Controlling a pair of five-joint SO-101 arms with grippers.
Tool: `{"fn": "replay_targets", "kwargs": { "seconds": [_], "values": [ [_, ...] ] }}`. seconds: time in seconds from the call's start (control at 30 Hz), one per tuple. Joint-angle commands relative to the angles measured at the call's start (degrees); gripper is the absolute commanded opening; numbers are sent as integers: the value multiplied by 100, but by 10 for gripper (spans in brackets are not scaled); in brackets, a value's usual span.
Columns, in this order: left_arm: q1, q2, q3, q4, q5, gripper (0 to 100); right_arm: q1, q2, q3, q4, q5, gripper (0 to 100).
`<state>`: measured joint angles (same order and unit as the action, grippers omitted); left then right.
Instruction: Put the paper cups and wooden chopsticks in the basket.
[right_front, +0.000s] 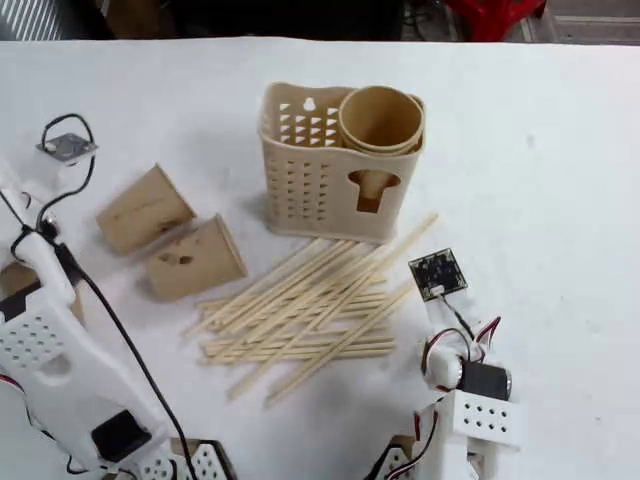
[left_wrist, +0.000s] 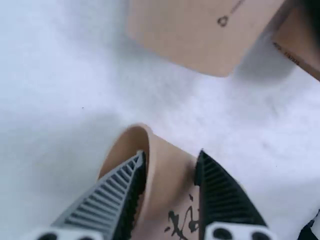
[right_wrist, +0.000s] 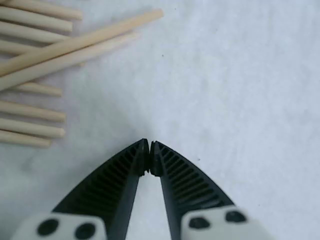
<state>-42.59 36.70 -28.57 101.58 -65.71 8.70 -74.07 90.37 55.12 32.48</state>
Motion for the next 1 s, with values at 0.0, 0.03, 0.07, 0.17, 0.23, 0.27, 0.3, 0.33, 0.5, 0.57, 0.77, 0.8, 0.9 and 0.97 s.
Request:
{"fn": "replay_targets", "kwargs": {
  "seconds": [0.0,0.03,0.07,0.17,0.23,0.27,0.3,0.33,0.5,0.57,0.77,0.8,0.9,0.97],
  "values": [
    [-224,-119,-9,70,-79,73,-31,22,-35,-101,0,19],
    [-268,-119,-9,70,-79,68,-31,22,-35,-101,0,19],
    [-295,-119,-9,70,-79,64,-31,22,-35,-101,0,19],
    [-374,-119,-35,70,-79,63,-31,22,-35,-101,0,19],
    [-418,-145,-149,70,-53,36,-31,22,-35,-101,0,19],
    [-426,-207,-193,70,-53,20,-31,22,-35,-101,0,19],
    [-444,-312,-211,70,-44,23,-31,22,-35,-101,0,19],
    [-479,-444,-211,70,-44,24,-31,22,-35,-101,0,19],
    [-514,-1376,-211,79,167,23,-31,22,-35,-101,0,19],
    [-488,-1807,-211,79,352,23,-31,22,-35,-101,0,19],
    [-470,-3081,-202,79,958,23,-31,22,-35,-101,0,19],
    [-444,-3292,-202,79,1108,23,-31,22,-35,-101,0,19],
    [-242,-3873,-202,79,1582,23,-31,22,-35,-101,0,18],
    [-31,-4242,-202,79,1890,23,-31,22,-35,-101,0,18]
  ]
}}
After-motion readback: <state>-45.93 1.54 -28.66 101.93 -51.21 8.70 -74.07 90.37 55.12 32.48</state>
